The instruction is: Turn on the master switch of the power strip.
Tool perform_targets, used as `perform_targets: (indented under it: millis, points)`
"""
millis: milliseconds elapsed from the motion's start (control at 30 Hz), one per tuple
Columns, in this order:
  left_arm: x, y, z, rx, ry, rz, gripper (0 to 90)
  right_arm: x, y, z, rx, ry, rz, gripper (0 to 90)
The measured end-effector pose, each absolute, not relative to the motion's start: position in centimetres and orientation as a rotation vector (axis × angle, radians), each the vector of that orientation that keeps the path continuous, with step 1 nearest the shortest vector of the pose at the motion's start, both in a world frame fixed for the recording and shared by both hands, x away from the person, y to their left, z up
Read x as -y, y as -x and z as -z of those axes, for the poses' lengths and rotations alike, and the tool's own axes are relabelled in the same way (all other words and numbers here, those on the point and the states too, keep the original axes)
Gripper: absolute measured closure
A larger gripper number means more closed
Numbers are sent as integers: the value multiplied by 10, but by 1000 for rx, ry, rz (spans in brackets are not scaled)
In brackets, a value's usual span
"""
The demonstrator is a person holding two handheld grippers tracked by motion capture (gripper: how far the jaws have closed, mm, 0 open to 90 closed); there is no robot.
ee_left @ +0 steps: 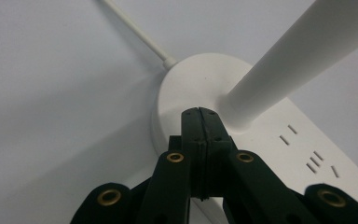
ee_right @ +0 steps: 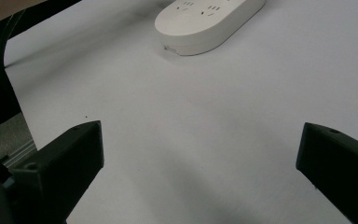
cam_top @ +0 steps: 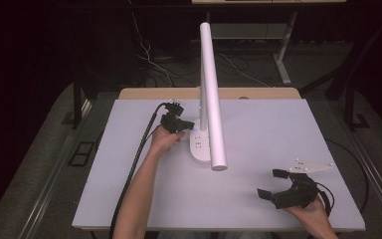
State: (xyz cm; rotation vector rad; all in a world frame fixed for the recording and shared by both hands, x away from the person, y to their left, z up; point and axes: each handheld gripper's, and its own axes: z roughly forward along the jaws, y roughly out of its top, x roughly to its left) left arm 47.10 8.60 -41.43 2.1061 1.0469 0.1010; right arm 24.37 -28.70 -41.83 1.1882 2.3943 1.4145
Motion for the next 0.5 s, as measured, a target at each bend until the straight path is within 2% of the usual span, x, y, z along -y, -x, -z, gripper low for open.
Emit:
perform_targets:
  millis: [500]
  points:
    - [-99,-459,387,-998,-2089,-162,856,287,-244,418,-2394,-1188,-1414,1]
